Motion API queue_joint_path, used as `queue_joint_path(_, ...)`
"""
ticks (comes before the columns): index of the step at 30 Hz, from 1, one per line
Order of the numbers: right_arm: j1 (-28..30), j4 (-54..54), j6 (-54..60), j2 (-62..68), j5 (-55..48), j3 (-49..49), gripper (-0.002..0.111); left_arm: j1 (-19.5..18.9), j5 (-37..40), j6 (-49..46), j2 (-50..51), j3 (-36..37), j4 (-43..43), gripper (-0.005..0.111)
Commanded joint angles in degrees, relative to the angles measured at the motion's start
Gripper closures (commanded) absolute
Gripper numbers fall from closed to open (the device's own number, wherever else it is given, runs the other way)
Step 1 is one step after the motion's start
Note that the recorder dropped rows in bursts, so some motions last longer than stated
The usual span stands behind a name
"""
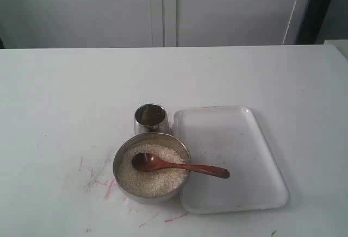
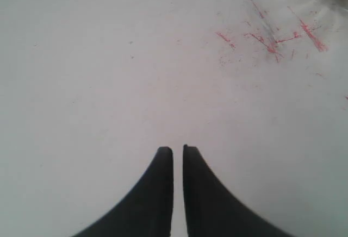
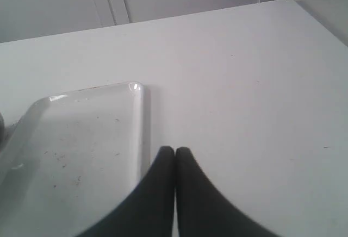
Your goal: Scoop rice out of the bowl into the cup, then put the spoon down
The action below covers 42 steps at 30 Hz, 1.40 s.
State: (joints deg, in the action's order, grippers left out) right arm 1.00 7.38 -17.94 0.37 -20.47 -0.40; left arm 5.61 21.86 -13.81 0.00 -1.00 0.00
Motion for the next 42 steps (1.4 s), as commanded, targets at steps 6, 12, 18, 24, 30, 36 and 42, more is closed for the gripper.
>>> queue_joint_path(6, 0.3, 0.0, -0.2, -0.4, 0.4, 0.4, 0.108, 0.3, 3.0, 0.3, 0.0, 0.4, -0.3, 0.092)
queue_joint_path(12, 0.3, 0.0, -0.2, -0.4, 0.4, 0.4, 0.108, 0.3, 3.0, 0.3, 0.0, 0.4, -0.3, 0.092)
queue_joint_path(18, 0.3, 0.1, -0.2, -0.4, 0.4, 0.4, 0.108, 0.3, 3.0, 0.3, 0.0, 0.4, -0.3, 0.092)
queue_joint_path(24, 0.3, 12.5, -0.1, -0.4, 0.4, 0.4, 0.108, 0.3, 3.0, 0.3, 0.0, 0.4, -0.3, 0.092)
queue_joint_path(30, 0.3, 25.0, -0.2, -0.4, 11.1, 0.4, 0.108, 0.3, 3.0, 0.3, 0.0, 0.4, -0.3, 0.092)
queue_joint_path(36, 0.3, 21.0, -0.5, -0.4, 28.0, 0.4, 0.108, 0.3, 3.0, 0.3, 0.0, 0.4, -0.3, 0.092)
queue_joint_path(42, 0.3, 20.9, -0.5, -0.4, 35.9, 0.4, 0.108, 0.3, 3.0, 0.3, 0.0, 0.4, -0.3, 0.092)
